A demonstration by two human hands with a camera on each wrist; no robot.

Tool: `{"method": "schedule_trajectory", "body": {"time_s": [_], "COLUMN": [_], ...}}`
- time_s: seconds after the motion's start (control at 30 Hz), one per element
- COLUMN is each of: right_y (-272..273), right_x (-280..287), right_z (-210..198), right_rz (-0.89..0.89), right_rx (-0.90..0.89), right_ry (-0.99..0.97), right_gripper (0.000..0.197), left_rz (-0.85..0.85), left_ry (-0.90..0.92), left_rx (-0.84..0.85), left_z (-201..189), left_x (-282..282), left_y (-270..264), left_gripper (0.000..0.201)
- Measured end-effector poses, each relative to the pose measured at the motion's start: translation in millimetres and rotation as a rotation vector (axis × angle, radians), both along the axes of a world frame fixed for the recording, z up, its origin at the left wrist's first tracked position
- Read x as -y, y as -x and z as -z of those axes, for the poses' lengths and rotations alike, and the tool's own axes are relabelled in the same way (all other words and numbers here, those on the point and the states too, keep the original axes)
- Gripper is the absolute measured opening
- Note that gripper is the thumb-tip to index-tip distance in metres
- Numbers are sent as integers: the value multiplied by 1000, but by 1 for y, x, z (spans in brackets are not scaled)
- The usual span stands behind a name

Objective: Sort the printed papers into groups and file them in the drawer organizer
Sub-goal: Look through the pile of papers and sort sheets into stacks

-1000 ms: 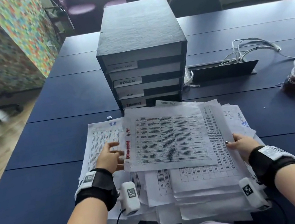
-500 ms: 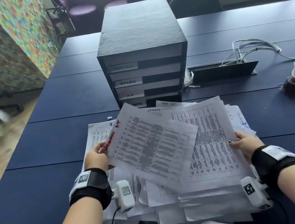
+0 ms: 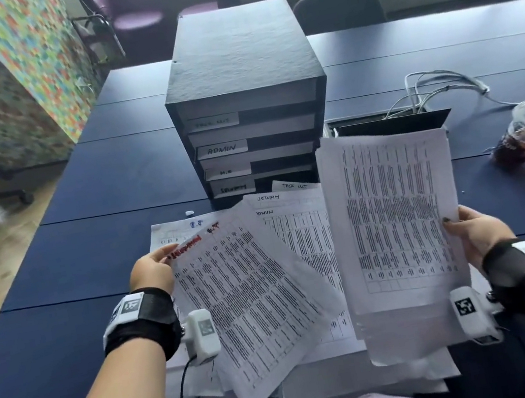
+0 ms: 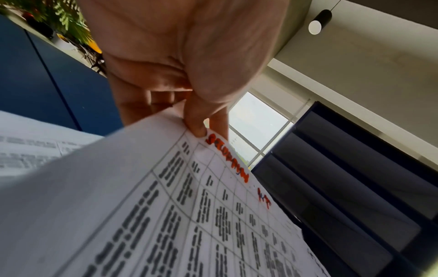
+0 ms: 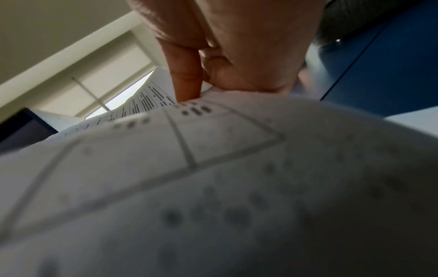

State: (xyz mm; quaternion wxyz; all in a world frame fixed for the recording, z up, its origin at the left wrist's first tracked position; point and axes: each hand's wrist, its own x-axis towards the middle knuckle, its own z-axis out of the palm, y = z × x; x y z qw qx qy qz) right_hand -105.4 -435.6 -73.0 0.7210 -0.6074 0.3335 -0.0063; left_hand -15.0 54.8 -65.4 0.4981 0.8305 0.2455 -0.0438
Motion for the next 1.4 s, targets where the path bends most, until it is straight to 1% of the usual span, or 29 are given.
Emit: {"method": "schedule_trajectory", "body": {"time_s": [0.1, 0.17, 0.27, 0.33, 0.43, 0.5, 0.57, 0.6, 0.67, 0.7, 0.77, 0.8, 0.83, 0.87, 0.9, 1.03, 1.17, 1.23, 1.33, 1.37, 1.4], "right_y": [-3, -7, -12, -16, -17, -17, -16, -16, -15, -14, -11, -11, -10, -10, -10, -12, -11, -10, -9, -8, -8], "right_x": [-3, -10, -26, -38, -55, -64, -69, -70, -70, -70, -69, -69, -70, -70, -70, -68, -66, -66, -67, -68, -67], "right_z": [-9, -14, -14, -8, 4, 11, 18, 22, 30, 33, 36, 38, 38, 39, 39, 43, 47, 47, 45, 46, 46], "right_rz": [10, -16, -67, -108, -174, -219, -230, -231, -235, -231, -217, -209, -203, -202, -202, -208, -216, -223, -222, -223, -227], "right_rx": [54, 59, 34, -3, -77, -117, -159, -183, -237, -256, -272, -271, -269, -271, -275, -291, -292, -287, -271, -268, -269], "right_ry": [-68, -85, -71, -28, 34, 67, 86, 95, 146, 178, 213, 217, 219, 219, 218, 224, 249, 274, 294, 300, 314], "right_gripper": [28, 29, 31, 29, 27, 23, 25, 26, 27, 27, 26, 24, 23, 22, 21, 22, 21, 21, 20, 20, 19], "left_rz": [78, 123, 157, 178, 230, 272, 293, 296, 244, 186, 14, -87, -176, -230, -246, -180, -204, -215, -229, -216, -200], "left_ry": [38, 98, 208, 225, 231, 235, 221, 179, 63, -14, -197, -255, -287, -300, -294, -208, -206, -206, -231, -243, -253], "left_rx": [43, 82, 57, 62, 52, 38, 20, 4, -23, -44, -102, -118, -123, -133, -144, -154, -84, -78, -84, -89, -88], "left_z": [-4, -1, 4, 7, 10, 13, 16, 20, 28, 33, 41, 43, 44, 45, 46, 49, 46, 43, 40, 40, 39], "left_x": [19, 32, 54, 69, 87, 92, 88, 81, 59, 45, 16, 3, -9, -20, -29, -45, -38, -32, -29, -30, -31], "left_y": [2, 2, 4, 5, 5, 5, 3, 1, -4, -6, -9, -8, -6, -5, -5, -10, -12, -11, -12, -13, -13], "left_gripper": [38, 33, 21, 18, 15, 19, 25, 25, 25, 26, 32, 36, 39, 41, 41, 44, 47, 43, 49, 46, 38]}}
